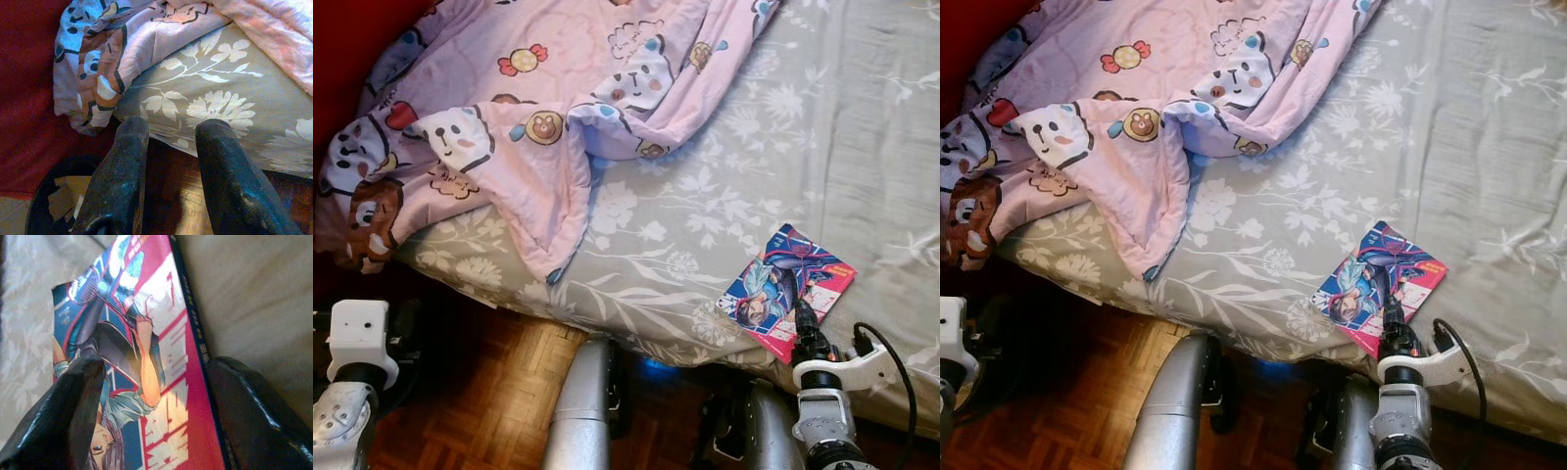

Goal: Clean up the room

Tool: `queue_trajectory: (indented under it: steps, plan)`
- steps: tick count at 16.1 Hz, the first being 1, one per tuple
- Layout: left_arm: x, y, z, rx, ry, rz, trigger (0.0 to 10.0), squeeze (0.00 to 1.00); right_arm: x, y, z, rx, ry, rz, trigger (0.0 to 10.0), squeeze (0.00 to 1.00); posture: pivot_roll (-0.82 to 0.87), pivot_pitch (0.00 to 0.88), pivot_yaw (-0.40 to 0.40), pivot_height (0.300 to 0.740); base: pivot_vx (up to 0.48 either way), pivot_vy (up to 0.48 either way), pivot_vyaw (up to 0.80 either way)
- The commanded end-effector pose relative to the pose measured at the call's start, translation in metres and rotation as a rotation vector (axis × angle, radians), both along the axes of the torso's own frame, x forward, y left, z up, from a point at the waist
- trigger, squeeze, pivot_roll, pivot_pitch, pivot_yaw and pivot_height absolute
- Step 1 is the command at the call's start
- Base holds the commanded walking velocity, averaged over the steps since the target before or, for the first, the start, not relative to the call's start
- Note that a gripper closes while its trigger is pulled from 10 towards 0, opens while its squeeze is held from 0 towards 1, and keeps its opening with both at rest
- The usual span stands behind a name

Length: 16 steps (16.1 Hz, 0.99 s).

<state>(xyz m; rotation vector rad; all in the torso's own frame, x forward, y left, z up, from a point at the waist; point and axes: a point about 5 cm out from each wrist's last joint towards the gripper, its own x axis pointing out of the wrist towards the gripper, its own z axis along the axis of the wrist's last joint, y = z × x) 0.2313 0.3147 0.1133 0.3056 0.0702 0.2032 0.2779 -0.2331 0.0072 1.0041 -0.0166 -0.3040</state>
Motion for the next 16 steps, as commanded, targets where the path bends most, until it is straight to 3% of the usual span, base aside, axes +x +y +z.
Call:
queue_trajectory:
  steps: [1, 8, 16]
  plan:
    - [-0.013, 0.01, -0.004, 0.005, 0.044, 0.032, 10.0, 0.0, -0.018, 0.008, -0.021, 0.035, 0.101, 0.01, 10.0, 0.0, 0.4, 0.539, 0.154, 0.63, 0.0, 0.0, 0.0]
    - [-0.024, 0.012, -0.001, 0.021, 0.067, 0.027, 10.0, 0.0, -0.031, 0.014, -0.035, 0.084, 0.168, 0.007, 10.0, 0.0, 0.45, 0.576, 0.181, 0.63, 0.0, 0.0, 0.0]
    - [-0.032, 0.014, 0.004, 0.039, 0.095, 0.02, 10.0, 0.0, -0.022, 0.065, -0.032, 0.288, 0.01, 0.238, 10.0, 0.0, 0.49, 0.599, 0.211, 0.63, 0.0, 0.0, 0.0]
